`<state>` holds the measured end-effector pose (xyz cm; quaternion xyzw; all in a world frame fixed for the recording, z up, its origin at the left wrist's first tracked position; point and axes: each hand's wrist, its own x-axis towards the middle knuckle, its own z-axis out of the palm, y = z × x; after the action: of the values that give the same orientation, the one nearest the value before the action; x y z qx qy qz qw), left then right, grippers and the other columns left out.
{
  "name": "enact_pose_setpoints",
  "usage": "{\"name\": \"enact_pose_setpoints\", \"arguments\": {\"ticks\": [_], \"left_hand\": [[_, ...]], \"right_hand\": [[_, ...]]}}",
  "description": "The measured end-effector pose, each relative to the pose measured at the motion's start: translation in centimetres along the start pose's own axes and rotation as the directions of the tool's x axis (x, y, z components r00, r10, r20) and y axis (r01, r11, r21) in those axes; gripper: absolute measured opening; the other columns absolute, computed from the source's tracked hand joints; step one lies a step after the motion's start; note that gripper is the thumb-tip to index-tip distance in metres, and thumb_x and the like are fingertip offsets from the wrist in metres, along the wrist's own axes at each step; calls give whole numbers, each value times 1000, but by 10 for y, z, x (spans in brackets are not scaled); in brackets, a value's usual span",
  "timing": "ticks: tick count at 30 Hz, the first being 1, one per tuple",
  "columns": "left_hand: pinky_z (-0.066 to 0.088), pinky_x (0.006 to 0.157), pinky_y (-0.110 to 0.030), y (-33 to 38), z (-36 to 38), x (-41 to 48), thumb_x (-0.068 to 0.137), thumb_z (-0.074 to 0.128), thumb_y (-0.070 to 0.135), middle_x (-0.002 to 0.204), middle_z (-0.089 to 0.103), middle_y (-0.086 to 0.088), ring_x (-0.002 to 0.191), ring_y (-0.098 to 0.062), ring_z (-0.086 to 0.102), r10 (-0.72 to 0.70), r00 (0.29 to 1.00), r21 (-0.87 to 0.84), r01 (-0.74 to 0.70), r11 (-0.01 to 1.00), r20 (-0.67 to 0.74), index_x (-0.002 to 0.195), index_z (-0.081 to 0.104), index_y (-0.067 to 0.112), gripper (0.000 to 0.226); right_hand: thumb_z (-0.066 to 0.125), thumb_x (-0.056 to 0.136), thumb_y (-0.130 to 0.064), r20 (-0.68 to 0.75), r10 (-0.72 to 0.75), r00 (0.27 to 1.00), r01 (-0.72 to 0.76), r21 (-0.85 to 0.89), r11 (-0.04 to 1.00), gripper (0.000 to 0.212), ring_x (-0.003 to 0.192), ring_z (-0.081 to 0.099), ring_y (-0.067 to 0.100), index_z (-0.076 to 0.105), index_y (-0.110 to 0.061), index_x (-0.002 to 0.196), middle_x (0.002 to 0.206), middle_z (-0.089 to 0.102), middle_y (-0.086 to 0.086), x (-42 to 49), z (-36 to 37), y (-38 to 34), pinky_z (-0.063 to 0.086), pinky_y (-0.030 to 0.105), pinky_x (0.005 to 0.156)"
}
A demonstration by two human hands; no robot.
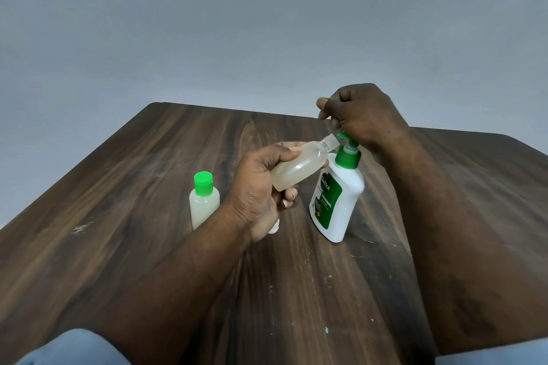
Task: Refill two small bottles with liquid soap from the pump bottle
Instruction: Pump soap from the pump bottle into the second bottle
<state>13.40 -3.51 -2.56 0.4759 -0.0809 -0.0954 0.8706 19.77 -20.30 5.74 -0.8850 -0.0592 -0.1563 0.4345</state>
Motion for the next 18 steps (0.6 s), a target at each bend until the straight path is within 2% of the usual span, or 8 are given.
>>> {"name": "enact_pose_setpoints", "arguments": {"ticks": [6, 9, 14, 18], "left_hand": [[36, 42, -22, 0, 1, -1, 75, 62, 29, 135, 57, -39, 45, -13, 45, 10, 1000, -1, -10, 1000, 2, 128, 66, 0, 61], [36, 41, -22, 0, 0, 0, 75, 62, 28, 135, 57, -39, 44, -12, 46, 12, 1000, 0, -12, 1000, 6, 128, 66, 1, 60], [36, 40, -21, -1, 0, 0, 74, 62, 28, 127, 62, -37, 43, -12, 46, -3, 1000, -7, 3, 1000, 6, 129, 66, 0, 61], [36, 41, -22, 0, 0, -1, 75, 62, 28, 134, 58, -40, 44, -12, 45, 12, 1000, -1, -12, 1000, 14, 127, 65, -1, 60]], "right_hand": [[73, 96, -33, 32, 31, 999, -31, 2, 1000, 29, 69, 62, 13, 76, -17, 72, 63, 63, -11, -1, 5, 0, 51, 33, 70], [73, 96, -35, 52, 47, 998, -46, -20, 999, 29, 62, 55, 11, 76, -18, 74, 66, 64, -5, -3, 6, -1, 47, 32, 67], [73, 96, -37, 35, 38, 999, -38, -15, 999, 29, 66, 55, 14, 77, -15, 76, 72, 65, -2, -3, 5, -1, 48, 34, 68], [72, 96, -37, -1, 14, 1000, -14, -4, 1000, 30, 67, 57, 15, 78, -15, 77, 69, 66, -4, -1, 1, -1, 50, 35, 68]]}}
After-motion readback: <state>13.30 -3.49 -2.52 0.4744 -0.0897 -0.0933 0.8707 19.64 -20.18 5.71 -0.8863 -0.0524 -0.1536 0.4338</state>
